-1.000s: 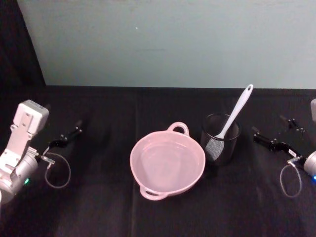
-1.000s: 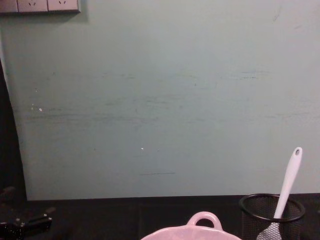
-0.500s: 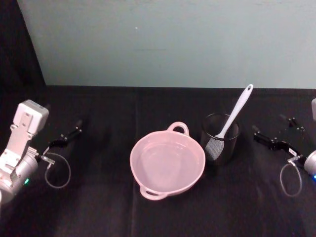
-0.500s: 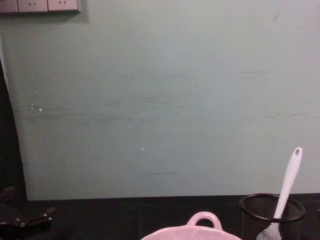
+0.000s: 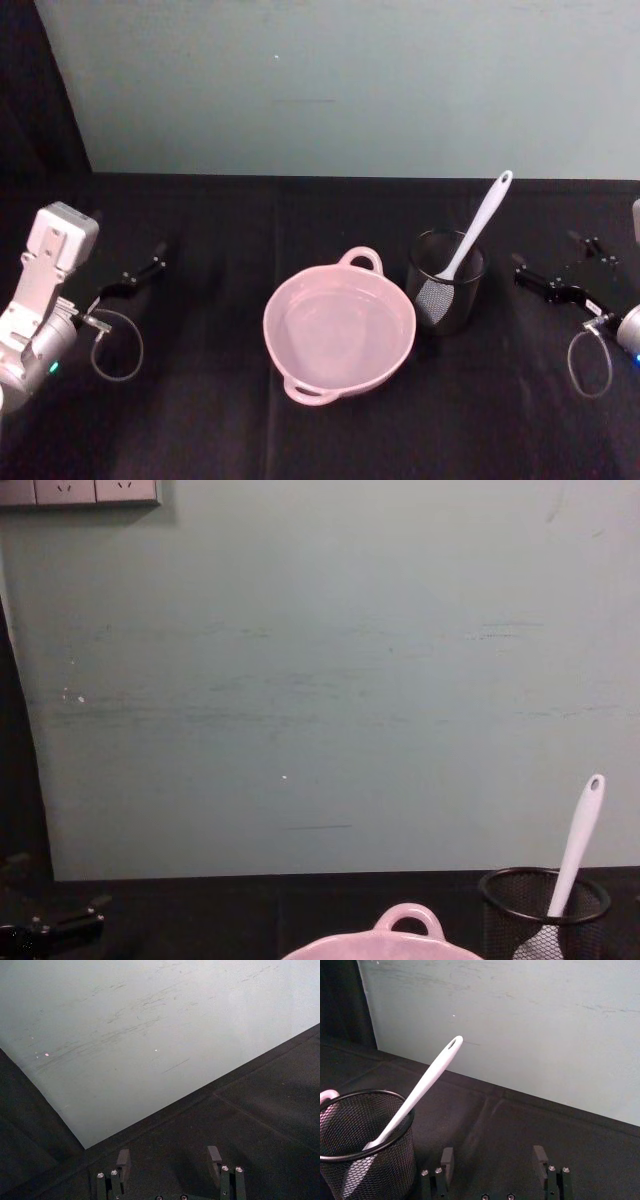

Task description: Use the one hand to pick up the spoon and stir the clear water in the bowl.

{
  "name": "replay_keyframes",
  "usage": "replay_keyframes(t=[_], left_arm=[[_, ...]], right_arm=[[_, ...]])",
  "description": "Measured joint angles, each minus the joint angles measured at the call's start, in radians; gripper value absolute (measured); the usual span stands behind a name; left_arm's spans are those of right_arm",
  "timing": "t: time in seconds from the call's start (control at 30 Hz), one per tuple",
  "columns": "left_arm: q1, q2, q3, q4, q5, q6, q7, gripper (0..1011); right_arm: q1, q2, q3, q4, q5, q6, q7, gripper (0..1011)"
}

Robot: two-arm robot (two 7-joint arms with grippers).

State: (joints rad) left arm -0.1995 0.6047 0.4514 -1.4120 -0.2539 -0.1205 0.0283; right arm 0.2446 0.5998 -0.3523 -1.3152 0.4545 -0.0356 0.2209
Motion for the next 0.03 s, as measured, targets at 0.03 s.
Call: replay_keyframes(t=[0.03], left_arm=[[0.0,0.0,0.0,0.0,0.0,0.0,0.0,1005]], right_arm=[[0.0,0.0,0.0,0.0,0.0,0.0,0.0,1002]])
